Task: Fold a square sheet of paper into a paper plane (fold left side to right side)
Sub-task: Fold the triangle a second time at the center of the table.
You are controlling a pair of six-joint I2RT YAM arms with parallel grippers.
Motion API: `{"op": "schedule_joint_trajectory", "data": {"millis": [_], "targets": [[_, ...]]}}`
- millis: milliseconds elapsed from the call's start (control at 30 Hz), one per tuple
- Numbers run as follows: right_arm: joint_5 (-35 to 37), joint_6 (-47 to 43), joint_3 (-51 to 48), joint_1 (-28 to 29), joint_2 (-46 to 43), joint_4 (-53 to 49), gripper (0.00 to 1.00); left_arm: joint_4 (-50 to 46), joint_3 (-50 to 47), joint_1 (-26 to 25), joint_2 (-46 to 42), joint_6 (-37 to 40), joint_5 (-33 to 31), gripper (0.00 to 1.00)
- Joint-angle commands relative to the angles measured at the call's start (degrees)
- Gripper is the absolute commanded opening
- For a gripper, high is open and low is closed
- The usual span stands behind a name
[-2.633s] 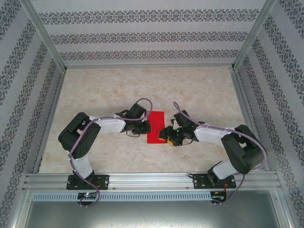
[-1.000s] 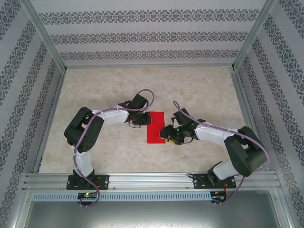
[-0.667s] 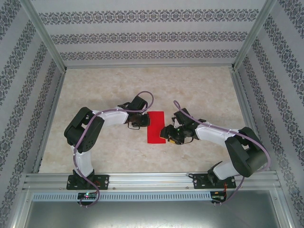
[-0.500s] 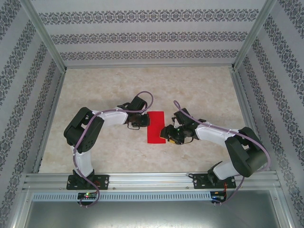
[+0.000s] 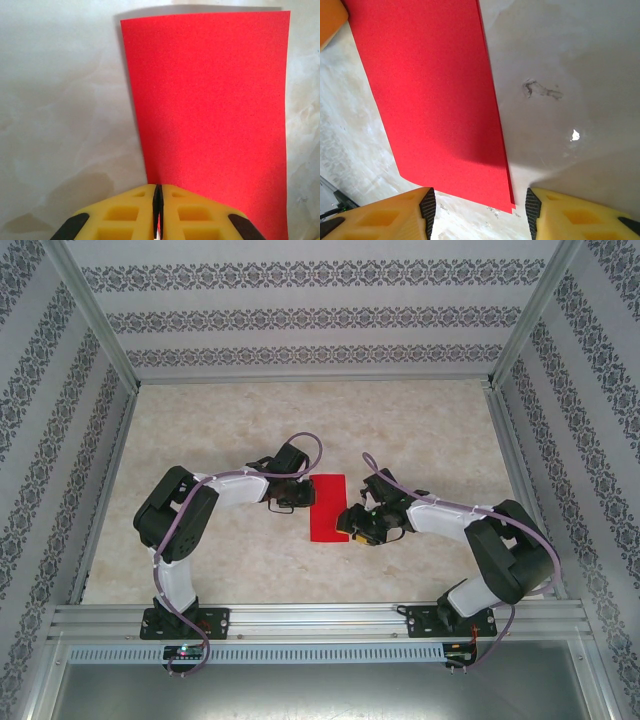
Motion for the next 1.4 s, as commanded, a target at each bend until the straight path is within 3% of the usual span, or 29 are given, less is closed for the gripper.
{"op": "schedule_joint_trajectory", "data": {"millis": [0,533,867,1100,1367], "targets": [[-1.1,1.2,1.1,1.4,1.9,3.5,0.51,-1.6,-1.7,0.4,0.6,0.7,-1.6,0.14],[-0.6,1.5,2.0,2.0,2.0,3.0,0.49,-1.6,-1.5,0.3,0.6,1.0,-1.5,0.14],[-1.5,2.4,1.7,1.1,1.7,3.5,0.53,-1.4,-1.7,0.4,-0.3,1.0,-1.3,0.14],[-4.3,5.4,-0.8,-0.1,2.8,12.3,0.53,-1.4,-1.5,0.4,-0.9,1.0,-0.5,0.14],[-4.6,5.8,-0.4,-0.1,2.4,11.6,0.53,-2.7,-0.1,0.4,-2.8,1.5,-0.7,0.21]]}}
